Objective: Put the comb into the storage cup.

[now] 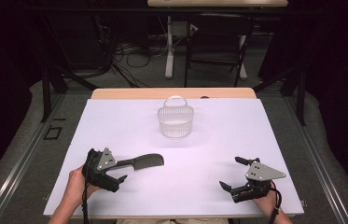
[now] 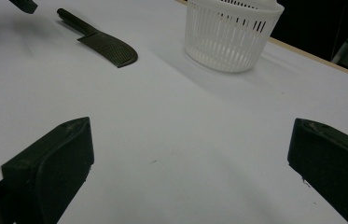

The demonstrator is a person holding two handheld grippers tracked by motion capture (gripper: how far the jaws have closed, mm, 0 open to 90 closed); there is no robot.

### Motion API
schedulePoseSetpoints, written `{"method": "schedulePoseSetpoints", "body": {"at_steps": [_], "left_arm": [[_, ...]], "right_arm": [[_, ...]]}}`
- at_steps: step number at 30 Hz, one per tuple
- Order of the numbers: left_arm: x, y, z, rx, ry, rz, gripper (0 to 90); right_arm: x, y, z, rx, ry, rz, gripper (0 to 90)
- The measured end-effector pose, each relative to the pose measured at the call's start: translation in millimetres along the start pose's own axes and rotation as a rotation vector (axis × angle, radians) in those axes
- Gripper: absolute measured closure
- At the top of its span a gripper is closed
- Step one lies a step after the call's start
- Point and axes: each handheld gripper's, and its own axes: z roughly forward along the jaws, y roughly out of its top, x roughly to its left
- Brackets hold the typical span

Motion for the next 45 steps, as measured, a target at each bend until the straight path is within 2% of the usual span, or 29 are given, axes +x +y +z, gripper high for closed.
{"method": "schedulePoseSetpoints", "body": {"at_steps": [9, 12, 16, 30, 45], "left_arm": [[12.3, 15.8, 0.0, 0.02, -0.009, 0.06, 0.4], [16.7, 20.5, 2.1, 0.03, -0.02, 0.071, 0.4], [20.3, 26.9, 4.8, 0.047, -0.043, 0.105, 0.3], [23.0, 47.9, 17.5, 0.13, -0.077, 0.221, 0.0], [20.6, 59.0, 32.1, 0.188, -0.094, 0.321, 0.3]], "right_arm": [[-0.4, -0.7, 2.5, 0.006, 0.007, 0.004, 0.1], [0.8, 0.1, 1.8, 0.0, 0.01, 0.003, 0.1], [-0.2, -0.3, 2.2, 0.004, 0.008, 0.003, 0.1], [-0.2, -0.3, 1.8, 0.002, 0.009, 0.002, 0.1], [-1.0, -0.2, 1.0, -0.003, 0.013, 0.003, 0.1]]}}
